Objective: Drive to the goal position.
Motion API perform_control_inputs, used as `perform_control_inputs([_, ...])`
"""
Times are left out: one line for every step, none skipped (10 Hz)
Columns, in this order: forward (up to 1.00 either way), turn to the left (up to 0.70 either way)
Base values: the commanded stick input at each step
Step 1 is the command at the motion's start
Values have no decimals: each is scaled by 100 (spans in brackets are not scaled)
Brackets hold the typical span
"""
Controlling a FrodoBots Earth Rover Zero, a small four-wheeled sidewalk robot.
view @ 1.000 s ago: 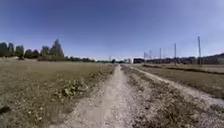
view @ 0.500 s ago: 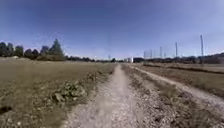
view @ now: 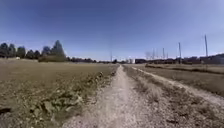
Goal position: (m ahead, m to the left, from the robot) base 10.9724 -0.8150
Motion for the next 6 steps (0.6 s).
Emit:
perform_control_inputs([70, -6])
perform_control_inputs([70, -26])
perform_control_inputs([70, -35])
perform_control_inputs([70, -7])
perform_control_inputs([70, -13])
perform_control_inputs([70, -29])
